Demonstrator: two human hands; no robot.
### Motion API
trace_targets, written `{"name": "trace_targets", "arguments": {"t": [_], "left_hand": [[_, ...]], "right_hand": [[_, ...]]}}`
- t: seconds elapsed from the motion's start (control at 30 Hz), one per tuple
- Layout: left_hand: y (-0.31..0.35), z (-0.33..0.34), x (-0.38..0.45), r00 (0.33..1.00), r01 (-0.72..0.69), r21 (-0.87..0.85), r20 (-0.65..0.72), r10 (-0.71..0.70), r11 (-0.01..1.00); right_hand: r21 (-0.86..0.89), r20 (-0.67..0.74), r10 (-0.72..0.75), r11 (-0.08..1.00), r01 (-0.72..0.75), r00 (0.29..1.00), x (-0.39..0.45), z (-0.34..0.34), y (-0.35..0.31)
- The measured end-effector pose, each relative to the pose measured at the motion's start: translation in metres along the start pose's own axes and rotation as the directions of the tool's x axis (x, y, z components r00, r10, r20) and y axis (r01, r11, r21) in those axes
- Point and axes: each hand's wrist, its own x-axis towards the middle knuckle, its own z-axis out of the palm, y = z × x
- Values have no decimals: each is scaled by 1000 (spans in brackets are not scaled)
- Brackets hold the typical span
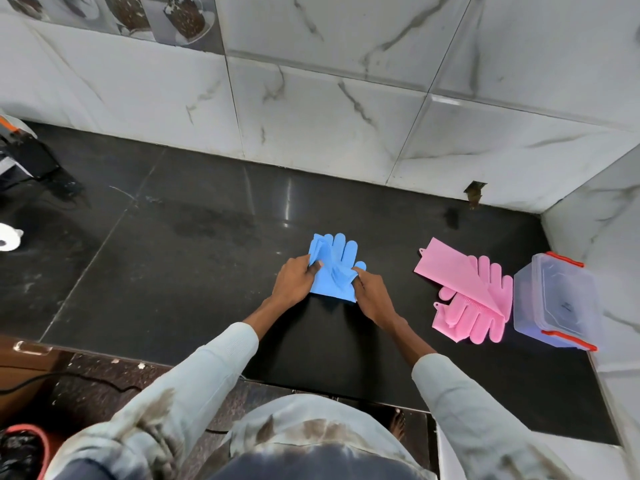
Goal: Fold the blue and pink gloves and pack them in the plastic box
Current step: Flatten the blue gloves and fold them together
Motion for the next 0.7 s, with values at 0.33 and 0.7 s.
{"name": "trace_targets", "arguments": {"t": [0.33,0.7], "left_hand": [[24,4,26,996,-77,390,-13,89,918],[16,10,27,993,-33,370,-93,72,929]], "right_hand": [[260,51,273,925,-276,961,28,0,-8],[-85,-165,273,953,-290,948,36,7,-20]]}}
